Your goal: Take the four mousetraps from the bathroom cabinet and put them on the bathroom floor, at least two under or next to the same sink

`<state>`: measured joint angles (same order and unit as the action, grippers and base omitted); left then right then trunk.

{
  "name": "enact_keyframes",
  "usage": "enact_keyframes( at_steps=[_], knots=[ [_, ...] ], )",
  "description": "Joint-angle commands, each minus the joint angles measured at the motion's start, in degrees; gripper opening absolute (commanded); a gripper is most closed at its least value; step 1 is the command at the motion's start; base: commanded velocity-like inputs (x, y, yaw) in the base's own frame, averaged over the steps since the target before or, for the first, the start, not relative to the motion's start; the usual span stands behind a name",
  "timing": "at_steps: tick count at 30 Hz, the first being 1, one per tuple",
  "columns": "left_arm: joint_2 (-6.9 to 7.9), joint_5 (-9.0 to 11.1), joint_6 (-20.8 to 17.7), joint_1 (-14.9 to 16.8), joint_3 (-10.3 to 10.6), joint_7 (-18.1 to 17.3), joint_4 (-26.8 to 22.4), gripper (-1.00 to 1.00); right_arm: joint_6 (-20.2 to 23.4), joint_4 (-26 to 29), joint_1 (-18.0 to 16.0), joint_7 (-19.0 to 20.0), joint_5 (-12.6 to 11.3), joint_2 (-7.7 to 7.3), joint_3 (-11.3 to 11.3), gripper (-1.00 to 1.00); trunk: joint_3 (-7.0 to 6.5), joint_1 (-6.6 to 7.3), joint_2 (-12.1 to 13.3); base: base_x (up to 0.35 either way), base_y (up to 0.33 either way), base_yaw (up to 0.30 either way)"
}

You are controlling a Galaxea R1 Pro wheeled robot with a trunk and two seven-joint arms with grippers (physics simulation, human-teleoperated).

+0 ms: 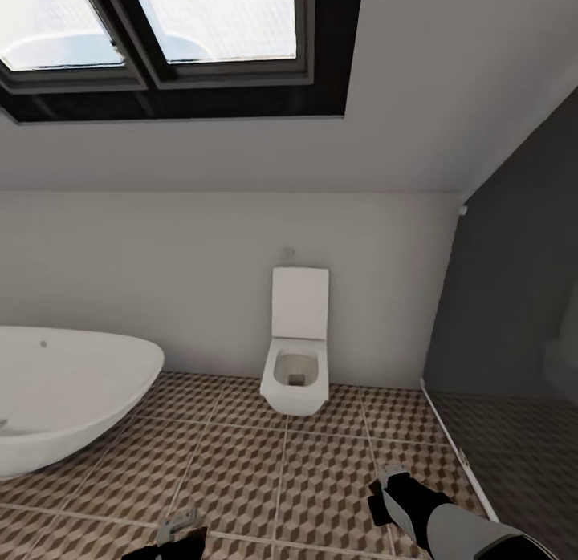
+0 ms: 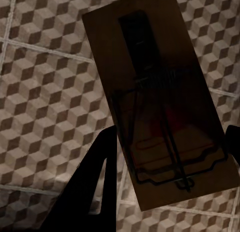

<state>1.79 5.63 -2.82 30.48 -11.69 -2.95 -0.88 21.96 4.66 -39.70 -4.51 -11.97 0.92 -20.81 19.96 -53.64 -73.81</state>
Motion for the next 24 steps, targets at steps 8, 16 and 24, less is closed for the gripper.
enact_keyframes(
  at_steps=[8, 16, 24],
  knots=[
    [4.16, 0.3, -2.2, 0.0, 0.0, -0.1, -6.0, -1.00, 0.3, 0.2, 0.0, -0.2, -0.7, -0.11, -0.4, -1.00, 0.07, -0.03, 0.0, 0.324, 0.000, 0.000],
    [5.74, 0.2, -4.6, 0.0, 0.1, -0.7, -9.5, -1.00, -0.2, 0.3, 0.0, -0.2, -0.8, -0.13, -0.4, -1.00, 0.07, -0.03, 0.0, 0.324, 0.000, 0.000],
    [6.40, -0.2, -4.1, 0.0, 0.4, -0.8, -9.8, -1.00, -0.3, 0.3, 0.0, -0.1, -0.8, -0.08, -0.5, -1.00, 0.07, -0.03, 0.0, 0.324, 0.000, 0.000]
  ],
)
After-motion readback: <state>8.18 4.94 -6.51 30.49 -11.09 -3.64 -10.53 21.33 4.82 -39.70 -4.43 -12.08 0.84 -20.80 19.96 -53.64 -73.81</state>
